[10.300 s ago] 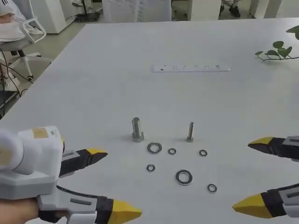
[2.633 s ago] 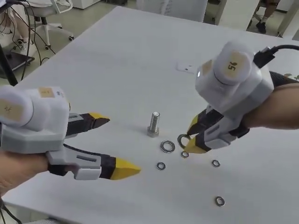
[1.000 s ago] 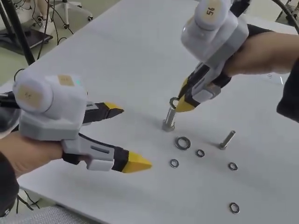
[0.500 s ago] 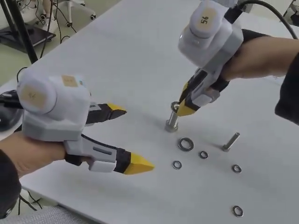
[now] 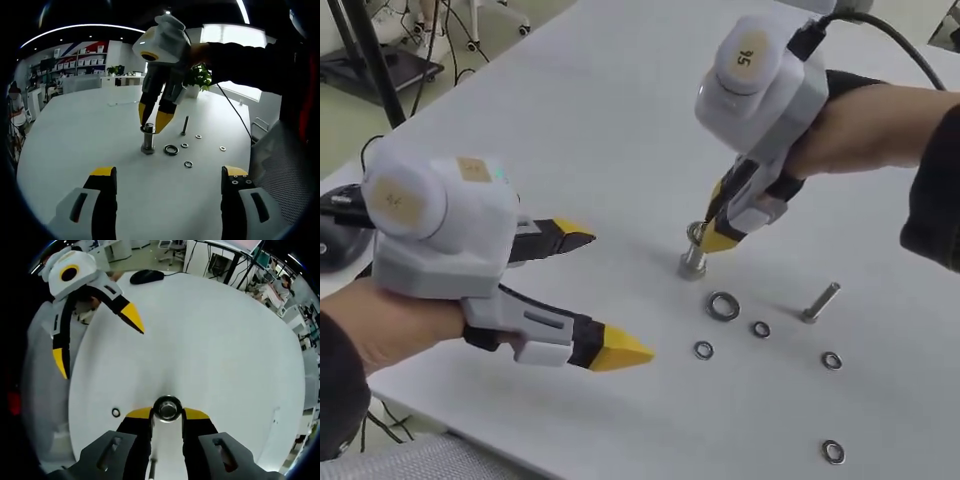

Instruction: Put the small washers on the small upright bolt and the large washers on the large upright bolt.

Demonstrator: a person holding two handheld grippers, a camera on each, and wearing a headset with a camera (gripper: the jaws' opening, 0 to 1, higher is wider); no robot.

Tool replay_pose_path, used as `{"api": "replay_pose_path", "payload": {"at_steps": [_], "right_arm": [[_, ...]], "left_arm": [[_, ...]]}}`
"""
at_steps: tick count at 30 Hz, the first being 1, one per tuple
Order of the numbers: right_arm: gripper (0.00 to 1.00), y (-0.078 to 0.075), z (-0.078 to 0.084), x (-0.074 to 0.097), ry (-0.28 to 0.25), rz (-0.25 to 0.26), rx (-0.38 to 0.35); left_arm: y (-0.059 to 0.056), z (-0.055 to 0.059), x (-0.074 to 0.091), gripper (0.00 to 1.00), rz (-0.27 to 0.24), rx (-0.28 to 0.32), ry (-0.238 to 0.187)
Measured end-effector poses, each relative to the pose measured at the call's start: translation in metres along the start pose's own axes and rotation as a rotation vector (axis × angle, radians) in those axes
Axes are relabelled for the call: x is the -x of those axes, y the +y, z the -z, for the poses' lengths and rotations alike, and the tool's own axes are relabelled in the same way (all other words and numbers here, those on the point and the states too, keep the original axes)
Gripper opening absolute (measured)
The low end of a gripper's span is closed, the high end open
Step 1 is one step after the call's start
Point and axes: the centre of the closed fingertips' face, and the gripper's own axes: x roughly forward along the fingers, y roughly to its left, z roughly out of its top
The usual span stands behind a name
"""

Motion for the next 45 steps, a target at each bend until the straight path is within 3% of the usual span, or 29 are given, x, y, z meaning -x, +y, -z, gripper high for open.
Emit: {"api": "replay_pose_path", "payload": {"at_steps": [26, 45], "right_arm": [[0.23, 0.003, 0.015, -0.039, 0.05, -0.023, -0.015], [0.24, 0.004, 0.014, -0.041, 0.037, -0.022, -0.014]], "left_arm": [[0.001, 0.004, -0.003, 0.86, 0.002, 0.007, 0.001], [0.0, 0.004, -0.005, 0.86, 0.009, 0.005, 0.006]]}}
